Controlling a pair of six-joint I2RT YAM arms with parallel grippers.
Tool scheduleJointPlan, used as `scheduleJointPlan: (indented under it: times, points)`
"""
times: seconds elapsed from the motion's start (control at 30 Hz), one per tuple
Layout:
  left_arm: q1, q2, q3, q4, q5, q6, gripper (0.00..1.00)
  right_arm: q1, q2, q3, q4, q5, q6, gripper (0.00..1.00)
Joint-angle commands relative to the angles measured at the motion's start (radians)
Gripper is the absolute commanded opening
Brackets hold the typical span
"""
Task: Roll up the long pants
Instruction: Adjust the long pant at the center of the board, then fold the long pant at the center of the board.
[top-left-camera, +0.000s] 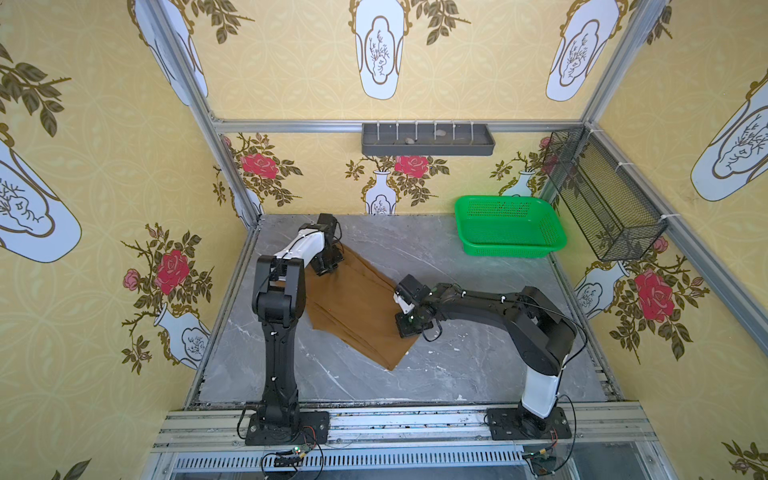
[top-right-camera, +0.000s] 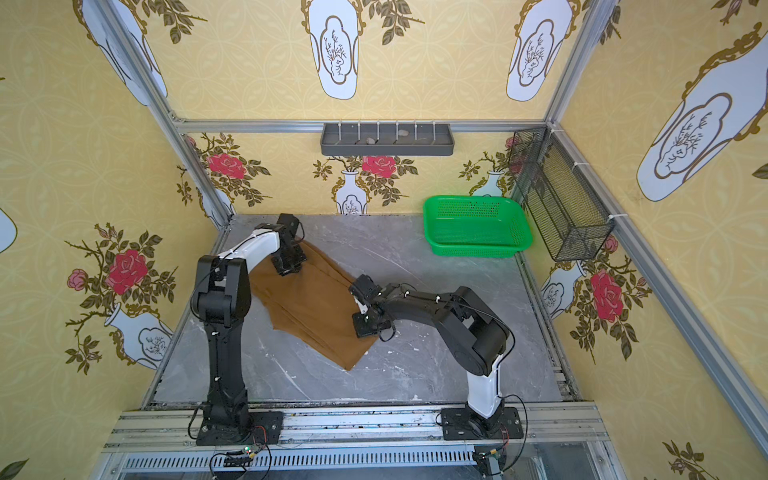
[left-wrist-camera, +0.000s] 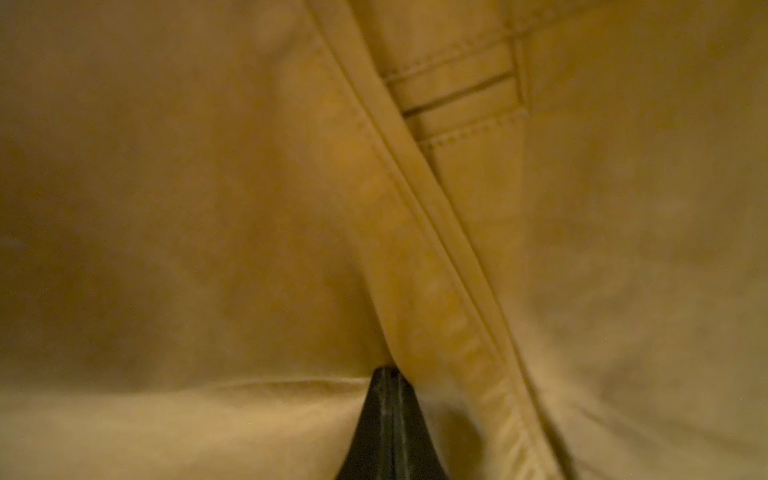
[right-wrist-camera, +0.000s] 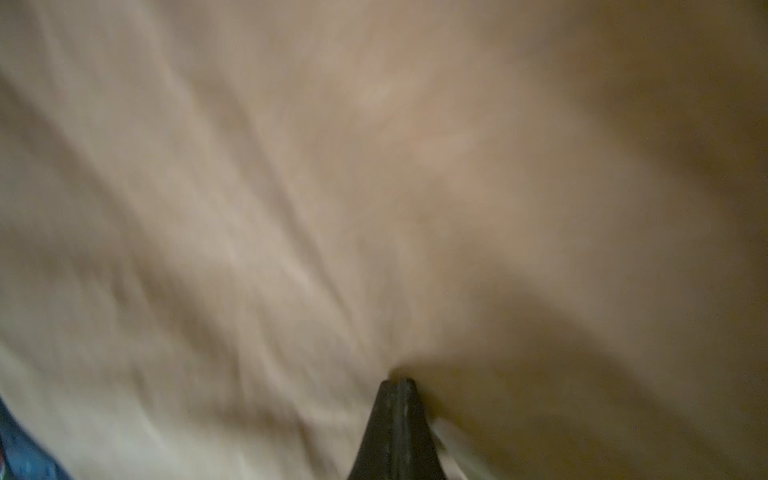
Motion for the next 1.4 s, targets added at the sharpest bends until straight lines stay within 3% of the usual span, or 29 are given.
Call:
scheduleJointPlan:
  times: [0.0, 0.13, 0.27, 0.37, 0.5, 0.63, 0.7, 0.83, 0.97, 1.17, 1.37]
  points:
    - [-0.061, 0.093, 0.115, -0.003, 0.09, 0.048, 0.0, 0.011, -0.12, 0.054, -0.185, 0.095, 0.041, 0.0]
    - [-0.123, 0.171, 0.22, -0.04, 0.108, 0.068, 0.0, -0.013, -0.252, 0.184, -0.276, 0.176, 0.004, 0.1]
    - [-0.154, 0.158, 0.202, 0.021, 0.187, 0.126, 0.0, -0.054, -0.257, 0.274, -0.288, 0.241, -0.028, 0.14]
    - [-0.156, 0.132, 0.192, 0.075, 0.312, 0.16, 0.0, -0.145, -0.255, 0.247, -0.189, 0.19, -0.038, 0.15]
    - [-0.163, 0.052, 0.183, 0.106, 0.472, 0.2, 0.0, -0.374, -0.222, 0.178, 0.065, -0.035, -0.035, 0.23]
    - [-0.166, -0.078, 0.151, 0.114, 0.568, 0.243, 0.0, -0.46, -0.036, 0.334, 0.131, -0.127, -0.082, 0.36]
    - [-0.165, -0.146, 0.152, 0.055, 0.505, 0.261, 0.0, -0.459, 0.072, 0.439, 0.155, -0.185, -0.112, 0.39]
    - [-0.154, -0.264, 0.098, -0.029, 0.25, 0.253, 0.0, -0.453, 0.277, 0.638, 0.234, -0.387, -0.107, 0.44]
    - [-0.144, -0.257, 0.135, -0.215, -0.012, 0.17, 0.0, -0.437, 0.454, 0.777, 0.288, -0.522, -0.127, 0.52]
    - [-0.106, -0.389, -0.034, -0.141, 0.013, 0.091, 0.0, -0.437, 0.694, 0.978, 0.331, -0.627, -0.079, 0.56]
    - [-0.099, -0.446, -0.049, -0.181, -0.008, 0.102, 0.0, -0.441, 0.794, 0.995, 0.428, -0.671, 0.001, 0.56]
